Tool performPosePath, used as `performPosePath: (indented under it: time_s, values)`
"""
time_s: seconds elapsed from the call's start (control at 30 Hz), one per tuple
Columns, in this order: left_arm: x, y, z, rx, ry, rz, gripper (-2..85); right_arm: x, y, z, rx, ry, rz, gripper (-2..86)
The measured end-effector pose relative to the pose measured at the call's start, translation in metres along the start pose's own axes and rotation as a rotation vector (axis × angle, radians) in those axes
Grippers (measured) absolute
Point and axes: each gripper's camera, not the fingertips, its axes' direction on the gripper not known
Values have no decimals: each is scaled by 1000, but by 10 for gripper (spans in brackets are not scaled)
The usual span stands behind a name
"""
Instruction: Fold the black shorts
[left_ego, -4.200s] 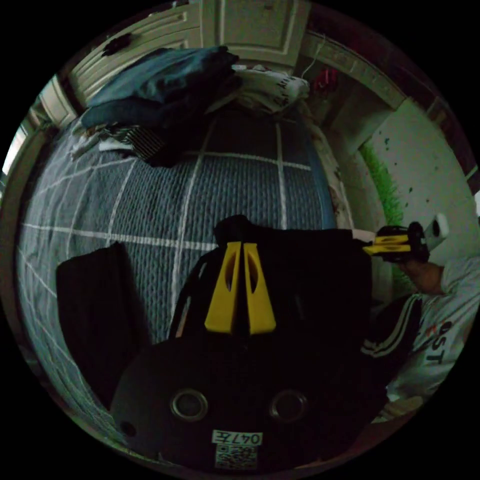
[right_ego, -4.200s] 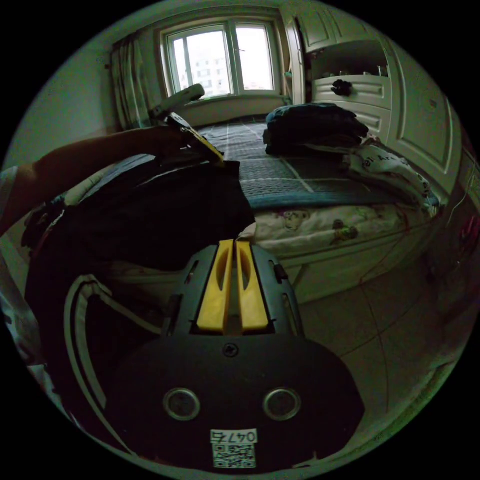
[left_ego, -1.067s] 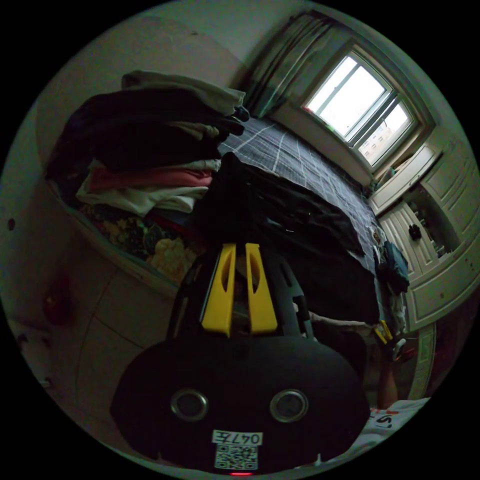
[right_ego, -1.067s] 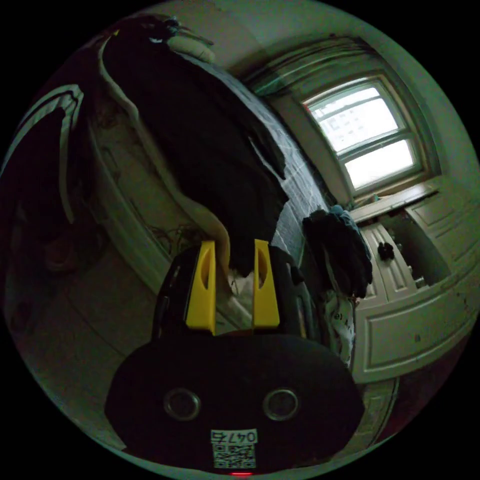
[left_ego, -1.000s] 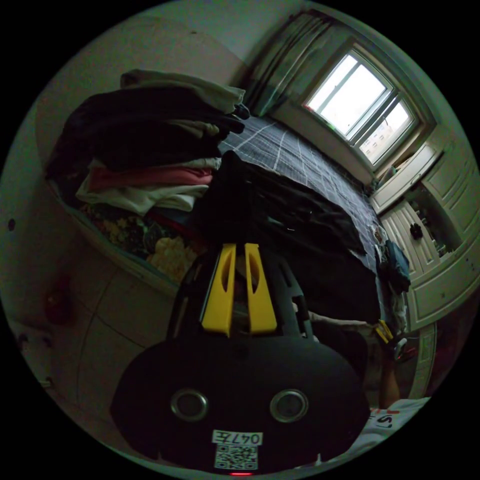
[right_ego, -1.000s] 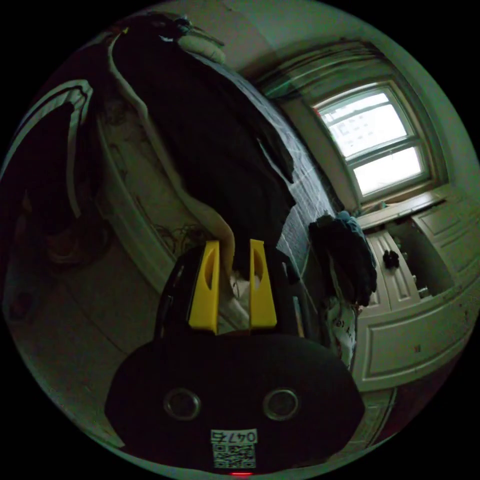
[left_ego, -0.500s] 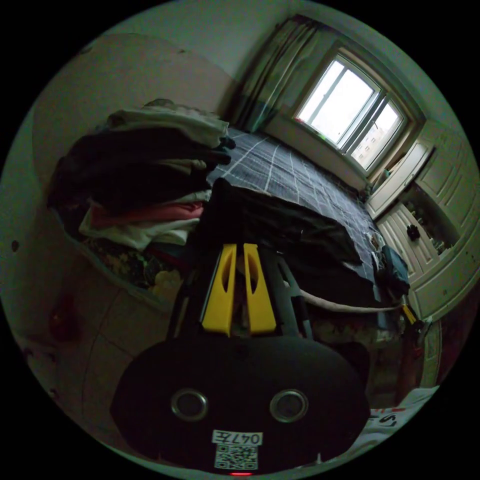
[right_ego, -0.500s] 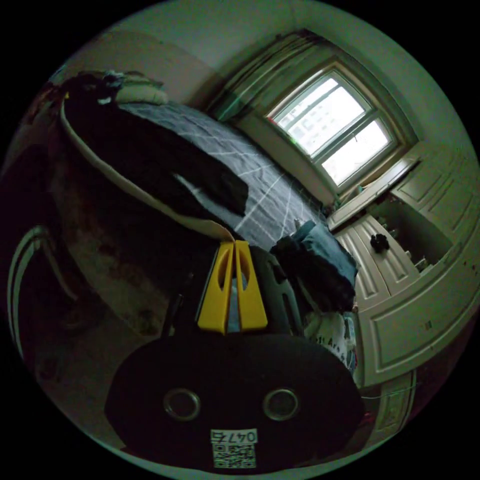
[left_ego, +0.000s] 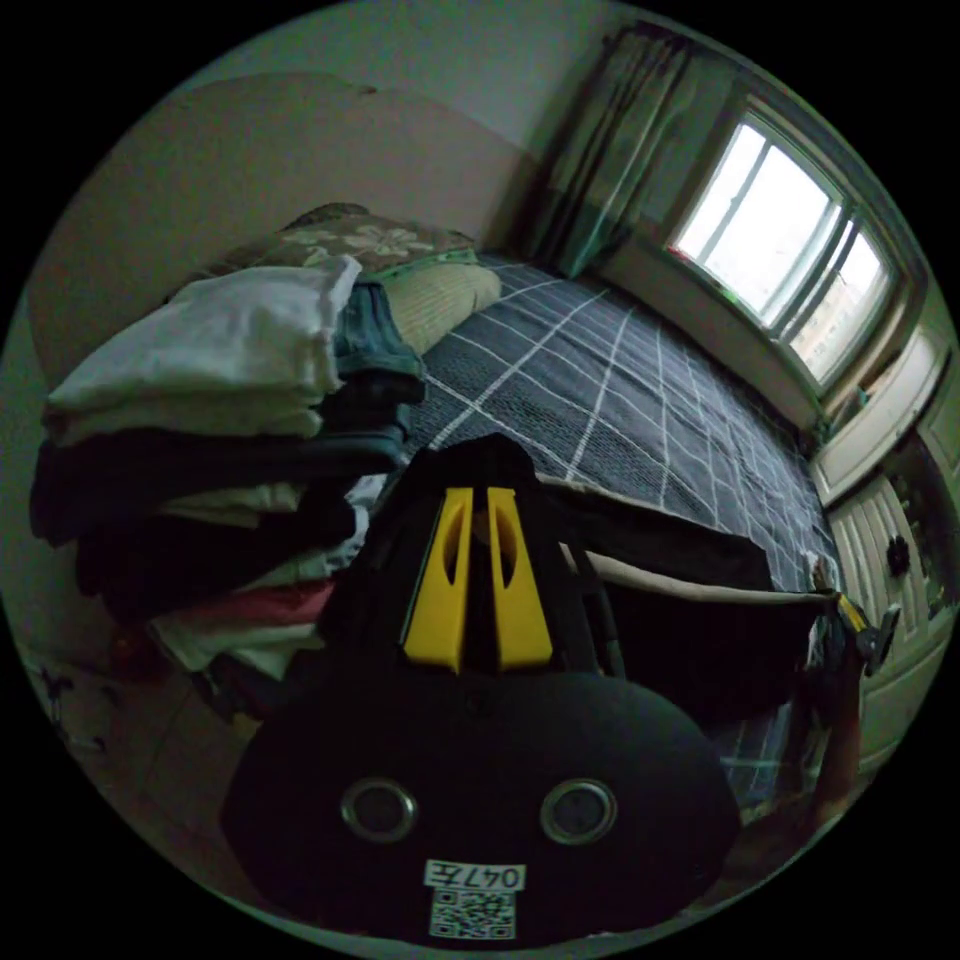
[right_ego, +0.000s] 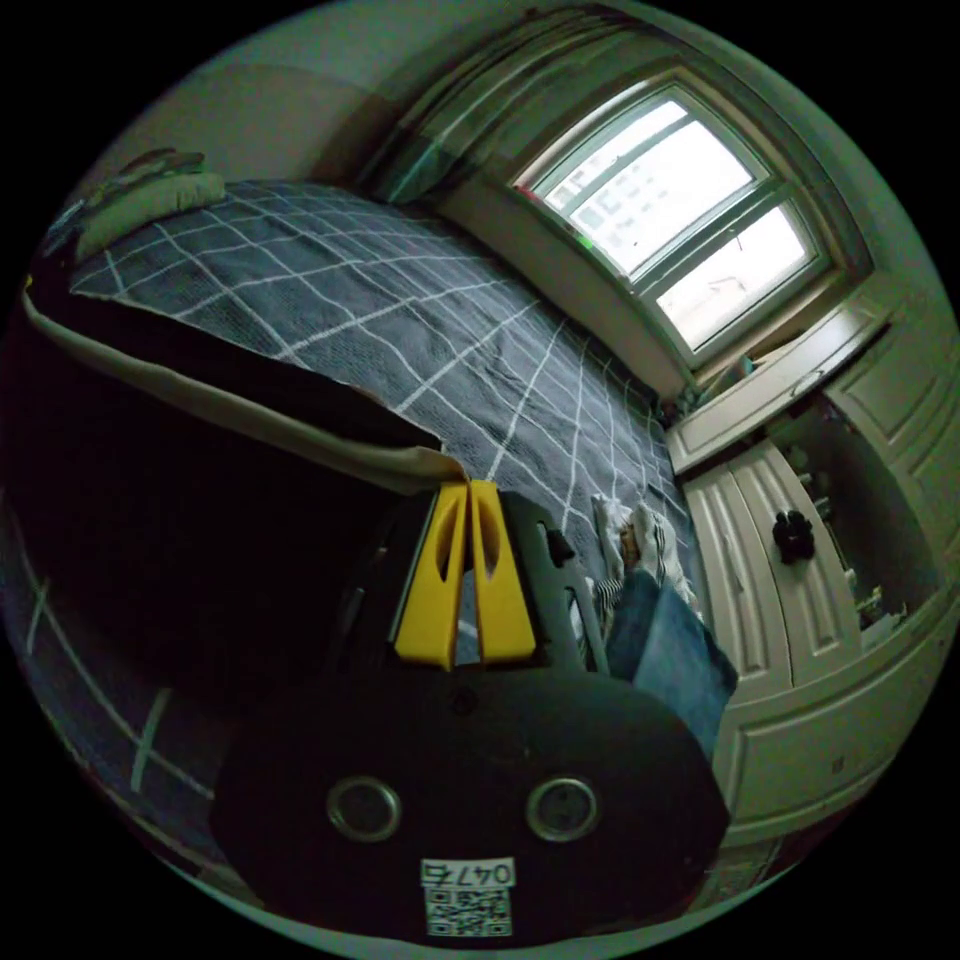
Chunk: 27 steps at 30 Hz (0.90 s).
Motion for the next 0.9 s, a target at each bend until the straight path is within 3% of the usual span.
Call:
performPosePath:
  time_s: [0.37,0.43,0.5,0.6,0.73,0.9]
  values:
    - [53,-42,78,4,-160,-81,39,-73,-157,194,-178,-43,1,9]
    - [58,-43,89,-5,-161,-64,90,-86,-166,217,-214,-108,30,35]
    - [59,-42,86,13,-91,-27,139,-93,-174,231,-213,-130,115,147]
    - [58,-40,51,74,34,46,154,-79,-182,219,-141,-185,259,220]
    - [52,-13,-22,103,6,193,136,-72,-196,157,112,-178,348,178]
    - [49,35,-38,82,-41,174,116,-221,-298,33,461,-584,-111,132]
